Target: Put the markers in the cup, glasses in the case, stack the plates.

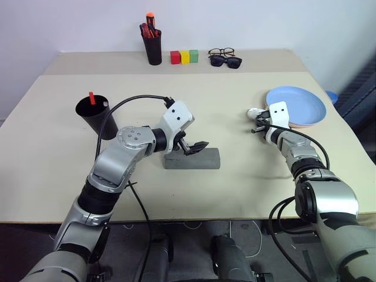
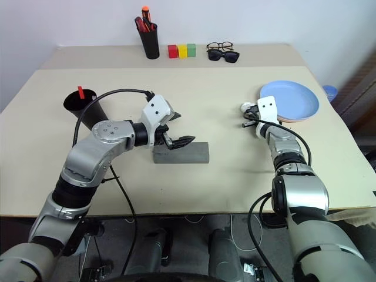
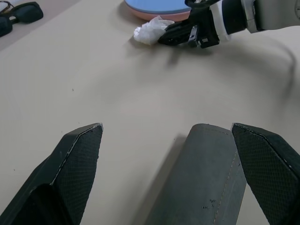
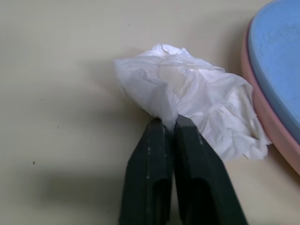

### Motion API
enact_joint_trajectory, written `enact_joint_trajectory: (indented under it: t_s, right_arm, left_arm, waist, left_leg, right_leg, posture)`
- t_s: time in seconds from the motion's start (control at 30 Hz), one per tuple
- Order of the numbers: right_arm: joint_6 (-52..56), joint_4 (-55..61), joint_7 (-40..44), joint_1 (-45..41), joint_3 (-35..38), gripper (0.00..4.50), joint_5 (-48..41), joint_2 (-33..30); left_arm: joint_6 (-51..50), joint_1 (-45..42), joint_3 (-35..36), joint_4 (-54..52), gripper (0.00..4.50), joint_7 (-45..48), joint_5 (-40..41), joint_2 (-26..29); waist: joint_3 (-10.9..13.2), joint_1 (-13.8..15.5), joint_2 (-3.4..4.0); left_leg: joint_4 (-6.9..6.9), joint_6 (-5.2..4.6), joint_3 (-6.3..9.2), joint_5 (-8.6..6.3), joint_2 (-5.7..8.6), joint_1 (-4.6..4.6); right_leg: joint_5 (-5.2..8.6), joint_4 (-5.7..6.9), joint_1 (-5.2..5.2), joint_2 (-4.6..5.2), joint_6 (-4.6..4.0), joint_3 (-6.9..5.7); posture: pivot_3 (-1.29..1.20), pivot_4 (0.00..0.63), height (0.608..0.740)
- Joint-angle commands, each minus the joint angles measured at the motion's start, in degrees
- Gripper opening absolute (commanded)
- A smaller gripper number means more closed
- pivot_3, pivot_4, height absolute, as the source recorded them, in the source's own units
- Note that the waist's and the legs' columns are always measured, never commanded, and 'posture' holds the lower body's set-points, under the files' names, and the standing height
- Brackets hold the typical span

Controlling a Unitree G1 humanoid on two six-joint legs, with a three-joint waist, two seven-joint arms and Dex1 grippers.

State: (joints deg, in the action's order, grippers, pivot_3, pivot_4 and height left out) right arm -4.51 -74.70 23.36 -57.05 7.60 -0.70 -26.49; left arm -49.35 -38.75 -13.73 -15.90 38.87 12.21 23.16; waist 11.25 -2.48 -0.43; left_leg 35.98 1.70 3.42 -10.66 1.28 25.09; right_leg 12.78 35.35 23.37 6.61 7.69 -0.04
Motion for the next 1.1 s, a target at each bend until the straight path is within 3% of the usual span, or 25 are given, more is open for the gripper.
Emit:
enact_joint_trajectory:
  t_s: [0.03,0.2,0.4,0.5,0.6,0.97,1.1]
  right_arm:
    - [-3.9,2.9,5.2,-0.8,2.8,0.06,-3.2,0.3]
    - [-7.5,6.9,13.7,-1.8,5.7,0.06,-7.6,0.5]
    - [-8.9,3.5,-1.1,-6.9,4.9,0.06,-2.8,-7.4]
    - [-8.1,1.1,-6.2,-8.4,4.3,0.88,-0.8,-11.3]
    - [-7.7,0.3,-6.8,-8.9,3.3,2.22,1.0,-13.4]
    - [-9.3,2.0,-0.4,-5.1,6.4,2.22,-1.6,-16.3]
    - [-10.9,6.0,6.1,-1.1,7.3,2.22,-3.8,-16.9]
  left_arm:
    - [0.2,-0.2,0.7,-2.0,4.5,-0.4,0.8,0.0]
    - [0.4,-0.2,0.3,-1.7,4.5,-0.8,1.4,-0.4]
    - [1.3,-1.2,0.0,-0.8,4.5,-1.1,1.4,-1.8]
    - [1.6,-2.0,0.3,-0.3,4.5,-1.3,1.4,-2.3]
    - [2.5,-2.0,1.0,0.5,4.5,-2.0,1.3,-2.9]
    - [7.2,-2.1,1.3,4.9,4.5,-2.7,1.1,-5.1]
    - [15.6,-1.0,3.4,7.8,4.5,-5.0,0.7,-8.7]
  waist:
    - [0.0,0.0,0.0]
    - [0.0,-0.1,0.01]
    - [0.0,0.5,0.04]
    - [0.0,0.4,0.03]
    - [0.0,0.0,0.03]
    - [0.0,0.3,0.08]
    - [0.0,0.3,0.08]
  left_leg:
    - [0.0,0.0,0.0,0.0,0.0,0.0]
    - [-0.01,0.0,0.0,0.0,-0.01,-0.01]
    - [0.01,0.01,-0.02,0.0,0.01,0.0]
    - [-0.03,0.01,-0.02,0.0,0.01,0.0]
    - [-0.06,0.0,-0.02,0.0,0.0,-0.01]
    - [-0.03,0.0,-0.1,0.0,0.01,-0.09]
    - [0.01,0.0,-0.11,0.0,0.02,-0.09]
  right_leg:
    - [0.0,0.0,0.0,0.0,0.0,0.0]
    - [0.0,0.01,0.0,-0.01,0.01,0.01]
    - [0.01,-0.01,0.0,0.01,-0.01,0.02]
    - [0.02,-0.08,-0.01,0.01,-0.03,0.02]
    - [0.06,-0.09,-0.02,0.01,-0.1,0.03]
    - [0.01,-0.1,-0.1,0.0,-0.02,0.12]
    - [0.01,-0.15,-0.16,0.02,-0.02,0.13]
  posture:
    - [0.0,0.15,0.74]
    - [0.0,0.15,0.74]
    - [0.0,0.15,0.74]
    - [0.0,0.15,0.74]
    - [0.0,0.15,0.74]
    - [0.0,0.15,0.74]
    - [0.0,0.15,0.74]
